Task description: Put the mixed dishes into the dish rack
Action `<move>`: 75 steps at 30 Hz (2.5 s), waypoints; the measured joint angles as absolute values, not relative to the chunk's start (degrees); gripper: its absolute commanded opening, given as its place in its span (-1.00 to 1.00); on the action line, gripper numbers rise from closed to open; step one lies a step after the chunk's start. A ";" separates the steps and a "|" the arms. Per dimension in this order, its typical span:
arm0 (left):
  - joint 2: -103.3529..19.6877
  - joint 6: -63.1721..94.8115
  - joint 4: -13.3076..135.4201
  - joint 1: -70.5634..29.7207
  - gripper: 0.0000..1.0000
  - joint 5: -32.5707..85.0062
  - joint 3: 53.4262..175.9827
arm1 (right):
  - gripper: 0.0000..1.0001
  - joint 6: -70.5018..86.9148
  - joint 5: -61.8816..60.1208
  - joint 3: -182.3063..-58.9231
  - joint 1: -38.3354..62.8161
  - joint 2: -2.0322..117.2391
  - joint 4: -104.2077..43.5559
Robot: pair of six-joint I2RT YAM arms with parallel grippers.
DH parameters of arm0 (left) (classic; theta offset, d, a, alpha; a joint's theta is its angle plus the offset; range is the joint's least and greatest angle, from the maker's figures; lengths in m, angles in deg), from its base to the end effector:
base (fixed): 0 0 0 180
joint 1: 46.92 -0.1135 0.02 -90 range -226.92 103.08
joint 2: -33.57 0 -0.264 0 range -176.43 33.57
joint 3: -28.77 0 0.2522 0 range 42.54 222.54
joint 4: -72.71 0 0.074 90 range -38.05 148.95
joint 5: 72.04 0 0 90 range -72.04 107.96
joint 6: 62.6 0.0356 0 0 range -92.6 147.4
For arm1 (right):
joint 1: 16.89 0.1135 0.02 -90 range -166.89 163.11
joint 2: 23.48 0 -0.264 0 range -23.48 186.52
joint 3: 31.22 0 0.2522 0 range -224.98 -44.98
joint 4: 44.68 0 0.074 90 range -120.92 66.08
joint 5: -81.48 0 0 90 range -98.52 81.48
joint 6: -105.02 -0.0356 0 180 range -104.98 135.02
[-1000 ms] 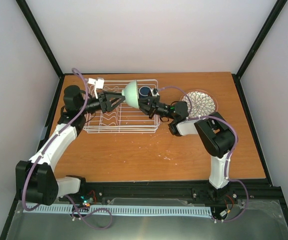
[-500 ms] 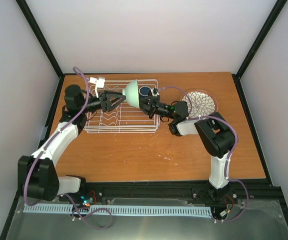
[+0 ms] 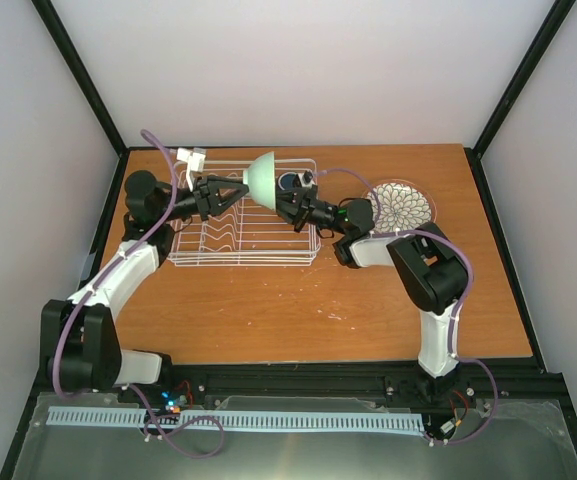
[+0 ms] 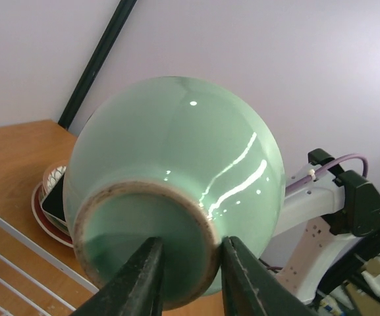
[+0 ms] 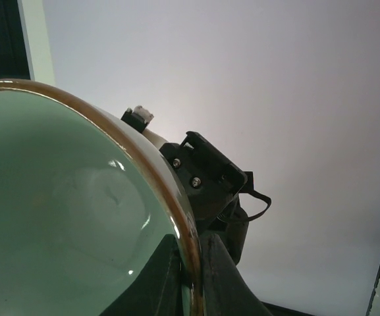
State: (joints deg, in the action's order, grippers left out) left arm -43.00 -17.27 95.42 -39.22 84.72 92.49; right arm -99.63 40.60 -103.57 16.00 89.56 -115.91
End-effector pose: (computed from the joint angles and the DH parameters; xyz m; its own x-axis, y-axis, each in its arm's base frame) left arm 0.2843 -0.0714 0.3293 -0.5472 -0.2059 -0.8113 0.7949 0.1757 -0.5807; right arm 0.3199 0.2389 0.2415 -0.9980 0.0630 0.0100 -0.0115 -0.3325 0.9430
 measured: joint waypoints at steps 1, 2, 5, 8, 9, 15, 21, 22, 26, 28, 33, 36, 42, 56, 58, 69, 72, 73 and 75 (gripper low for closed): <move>-43.26 -17.59 96.38 -39.28 -0.61 84.85 92.49 | -0.94 -99.72 40.30 -103.61 16.00 89.62 -115.91; -43.48 -17.88 97.02 -39.30 -0.61 84.92 92.49 | -0.95 -99.76 40.16 -103.66 16.00 89.67 -115.91; -43.94 -18.12 98.15 -39.43 -0.20 85.09 92.47 | -0.94 -99.83 39.84 -103.66 16.00 89.93 -115.87; -43.83 -17.20 96.51 -39.41 0.16 84.46 92.45 | -0.94 -99.76 40.32 -103.79 16.13 89.93 -116.04; -43.68 -16.39 95.60 -39.48 0.20 83.95 92.45 | -0.94 -99.76 40.36 -103.83 16.15 89.93 -115.93; -41.28 -11.32 88.08 -39.35 0.24 81.05 92.97 | -0.94 -99.67 40.60 -103.85 16.57 89.95 -114.60; -41.58 -9.81 86.24 -39.35 0.22 81.02 93.63 | -0.94 -99.70 40.32 -103.76 16.63 89.93 -113.88; -41.56 -9.66 86.00 -39.35 0.22 81.02 93.63 | -0.94 -99.72 40.34 -103.72 16.63 89.93 -113.81; -40.25 -8.63 83.47 -39.24 0.21 80.65 93.63 | -0.95 -99.70 40.65 -103.31 16.63 89.53 -113.84; -38.89 -7.63 81.43 -39.02 0.17 80.00 93.63 | -0.94 -99.70 41.32 -103.31 16.63 89.05 -113.86; -36.18 -5.83 78.33 -38.56 -0.33 79.52 93.69 | -0.94 -99.65 42.46 -103.28 16.65 87.63 -113.84; -35.99 -5.48 78.74 -38.43 -0.59 80.19 93.78 | -0.94 -99.67 42.07 -103.00 16.65 87.15 -113.86; -37.71 -6.62 81.94 -38.69 -0.88 81.48 93.78 | -0.94 -99.87 40.60 -101.67 16.61 86.82 -113.75; -39.00 -6.53 84.69 -38.93 -0.99 81.92 93.78 | -0.94 -100.15 39.86 -101.25 16.61 86.80 -113.33; -38.89 -6.27 84.32 -38.93 -0.99 81.88 93.82 | -0.94 -100.13 39.88 -101.25 16.61 86.80 -113.35; -37.25 -1.66 74.15 -38.82 -0.99 79.56 95.59 | -0.94 -99.91 39.95 -101.25 16.61 88.66 -115.19; -36.95 -0.85 71.57 -38.82 -0.99 78.36 95.59 | -0.94 -99.72 39.95 -101.25 16.61 89.53 -115.50; -36.84 -0.50 70.88 -38.82 -0.99 77.96 95.59 | -0.94 -99.63 39.95 -101.25 16.61 89.77 -115.56; -36.51 0.02 69.37 -38.82 -0.99 77.20 95.59 | -0.94 -99.28 39.95 -101.12 16.61 90.08 -115.61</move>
State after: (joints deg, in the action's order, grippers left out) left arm -36.51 0.02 69.37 -38.82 77.20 95.59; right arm -99.28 39.95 -101.12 16.61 90.08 -115.61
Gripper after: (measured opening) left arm 0.078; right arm 0.044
